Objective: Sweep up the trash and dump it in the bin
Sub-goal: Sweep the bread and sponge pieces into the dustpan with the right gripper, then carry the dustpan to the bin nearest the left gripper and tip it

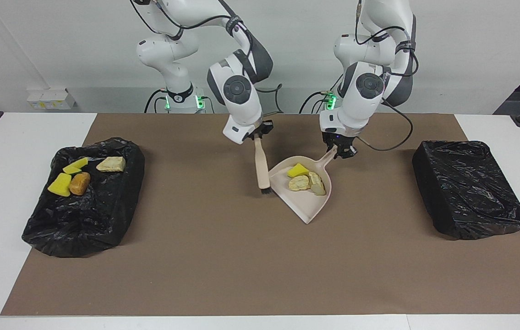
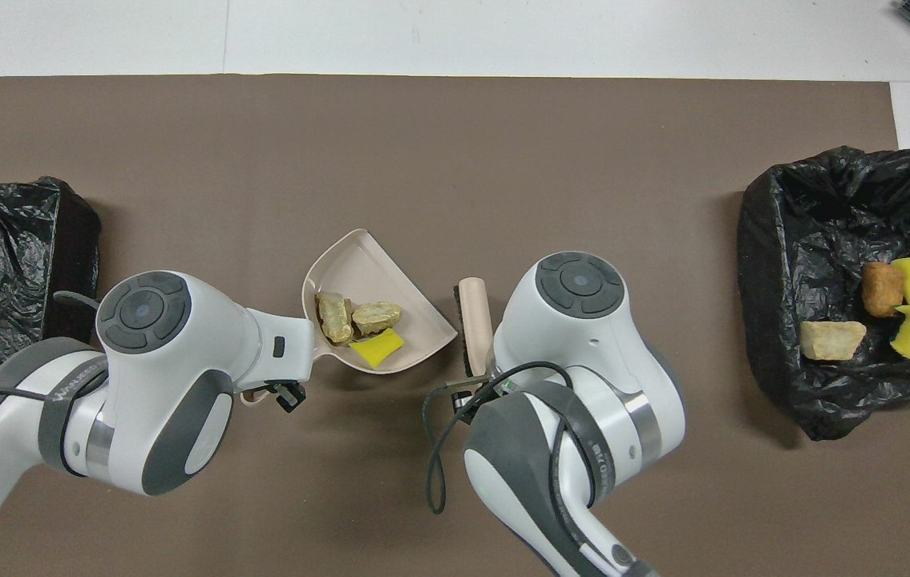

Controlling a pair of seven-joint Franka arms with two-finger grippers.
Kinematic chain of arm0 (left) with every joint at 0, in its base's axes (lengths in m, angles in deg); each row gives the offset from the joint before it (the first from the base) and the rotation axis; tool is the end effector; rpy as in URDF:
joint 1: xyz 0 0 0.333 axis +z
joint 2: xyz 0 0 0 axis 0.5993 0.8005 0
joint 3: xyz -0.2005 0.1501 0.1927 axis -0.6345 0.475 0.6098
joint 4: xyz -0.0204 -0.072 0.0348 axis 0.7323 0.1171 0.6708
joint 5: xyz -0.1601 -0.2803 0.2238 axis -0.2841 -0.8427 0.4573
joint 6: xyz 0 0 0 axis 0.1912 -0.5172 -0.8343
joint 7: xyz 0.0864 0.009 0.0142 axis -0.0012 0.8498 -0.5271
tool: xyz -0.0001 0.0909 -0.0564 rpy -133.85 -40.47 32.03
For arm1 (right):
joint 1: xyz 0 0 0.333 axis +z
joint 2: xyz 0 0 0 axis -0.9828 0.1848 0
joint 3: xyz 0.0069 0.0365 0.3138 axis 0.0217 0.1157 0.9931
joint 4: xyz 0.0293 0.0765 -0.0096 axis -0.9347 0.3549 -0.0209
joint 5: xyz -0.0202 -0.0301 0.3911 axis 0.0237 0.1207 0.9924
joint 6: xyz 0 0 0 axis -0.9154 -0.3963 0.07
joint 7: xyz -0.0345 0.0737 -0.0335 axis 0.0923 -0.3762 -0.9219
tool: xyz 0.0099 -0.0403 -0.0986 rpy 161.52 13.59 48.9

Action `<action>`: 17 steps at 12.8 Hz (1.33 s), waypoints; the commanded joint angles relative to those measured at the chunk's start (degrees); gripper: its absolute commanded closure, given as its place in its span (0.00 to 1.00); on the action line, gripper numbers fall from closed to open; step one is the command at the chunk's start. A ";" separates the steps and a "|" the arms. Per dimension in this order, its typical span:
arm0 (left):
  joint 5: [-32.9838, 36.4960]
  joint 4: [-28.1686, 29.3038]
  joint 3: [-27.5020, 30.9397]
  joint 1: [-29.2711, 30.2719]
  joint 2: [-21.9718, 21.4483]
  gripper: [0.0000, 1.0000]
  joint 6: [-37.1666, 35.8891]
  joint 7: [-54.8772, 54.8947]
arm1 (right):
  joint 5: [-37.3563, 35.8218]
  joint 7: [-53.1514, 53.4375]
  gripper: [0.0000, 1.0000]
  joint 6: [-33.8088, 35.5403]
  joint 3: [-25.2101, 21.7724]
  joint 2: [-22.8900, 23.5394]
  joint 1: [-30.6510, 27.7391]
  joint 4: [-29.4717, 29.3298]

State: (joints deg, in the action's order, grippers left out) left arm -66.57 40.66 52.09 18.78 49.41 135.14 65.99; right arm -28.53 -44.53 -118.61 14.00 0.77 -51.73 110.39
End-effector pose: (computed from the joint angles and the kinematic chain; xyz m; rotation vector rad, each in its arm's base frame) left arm 0.4611 -0.2086 0.3891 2.7947 -1.2494 -0.1577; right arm 0.4631 0.3095 0.4024 -2.9583 -0.1893 0.5554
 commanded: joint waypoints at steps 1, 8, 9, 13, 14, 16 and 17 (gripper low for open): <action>-0.54 -0.11 -0.08 5.53 -4.17 1.00 -0.48 -2.66 | -5.47 5.84 1.00 3.18 0.78 -2.69 -0.04 0.13; -0.54 -4.76 0.18 22.93 -10.17 1.00 0.42 -1.78 | -6.02 20.01 1.00 -8.05 1.14 -5.60 15.25 11.37; -0.54 -6.25 0.27 25.05 -9.91 1.00 -1.51 -1.60 | -6.02 20.55 1.00 -11.20 1.14 -5.42 16.83 13.21; -0.62 -10.22 0.80 40.23 -9.20 1.00 -7.33 20.83 | -6.02 21.70 0.43 -14.23 1.14 -4.37 17.20 15.43; -0.54 -11.00 0.89 43.32 -8.94 1.00 -7.33 24.81 | -6.19 21.61 0.00 -13.09 1.05 -4.54 17.29 14.47; 1.21 -11.27 1.33 47.55 -8.67 1.00 -7.33 27.83 | -6.19 21.00 0.00 -7.75 0.88 -4.89 15.71 9.47; 5.40 -12.32 2.11 48.79 -7.89 1.00 -6.54 29.50 | -6.19 20.73 0.00 -4.76 0.79 -4.89 14.57 6.57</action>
State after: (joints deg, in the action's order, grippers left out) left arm -64.85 31.23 54.31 65.77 40.00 129.38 93.53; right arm -33.35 -24.00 -128.52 14.66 -3.51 -34.93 121.74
